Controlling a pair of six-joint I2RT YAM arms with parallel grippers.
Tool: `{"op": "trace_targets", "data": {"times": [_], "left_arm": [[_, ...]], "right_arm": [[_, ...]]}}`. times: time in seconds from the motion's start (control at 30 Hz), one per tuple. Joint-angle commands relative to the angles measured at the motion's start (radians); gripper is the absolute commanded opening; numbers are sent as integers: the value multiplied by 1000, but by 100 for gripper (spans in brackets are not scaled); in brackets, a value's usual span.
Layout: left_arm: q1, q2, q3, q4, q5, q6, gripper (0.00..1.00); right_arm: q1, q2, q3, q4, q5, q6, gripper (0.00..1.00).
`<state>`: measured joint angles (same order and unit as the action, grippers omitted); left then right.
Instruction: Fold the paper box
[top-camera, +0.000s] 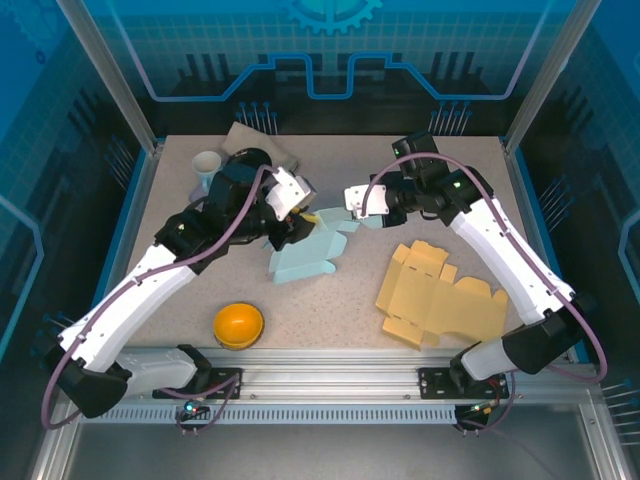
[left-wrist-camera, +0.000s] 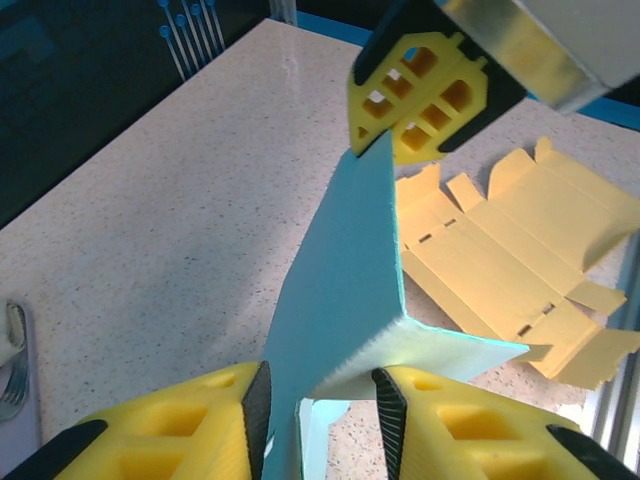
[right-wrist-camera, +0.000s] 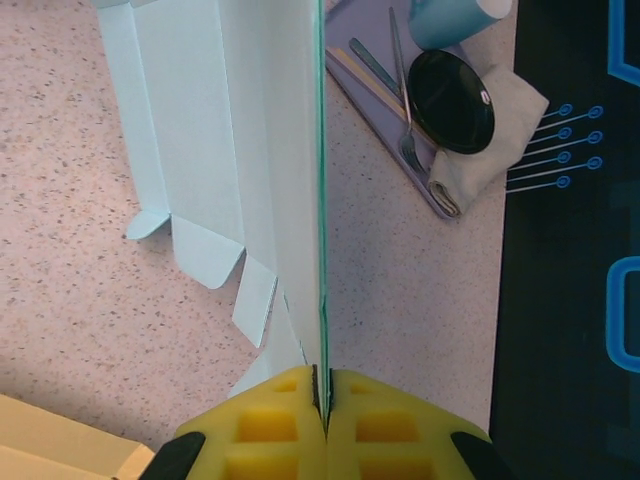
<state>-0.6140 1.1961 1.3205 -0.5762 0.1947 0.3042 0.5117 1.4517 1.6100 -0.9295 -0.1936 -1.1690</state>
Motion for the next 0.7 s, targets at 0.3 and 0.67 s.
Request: {"op": "trace_targets", "data": {"times": [0.3, 0.67], "left_arm": [[-44, 30, 21, 26, 129, 54, 27], [-45, 5, -14, 110, 91, 23, 2]], "right_arm": [[20, -34, -8, -12, -190, -38, 0], [21, -27, -16, -18, -183, -37, 0]]}}
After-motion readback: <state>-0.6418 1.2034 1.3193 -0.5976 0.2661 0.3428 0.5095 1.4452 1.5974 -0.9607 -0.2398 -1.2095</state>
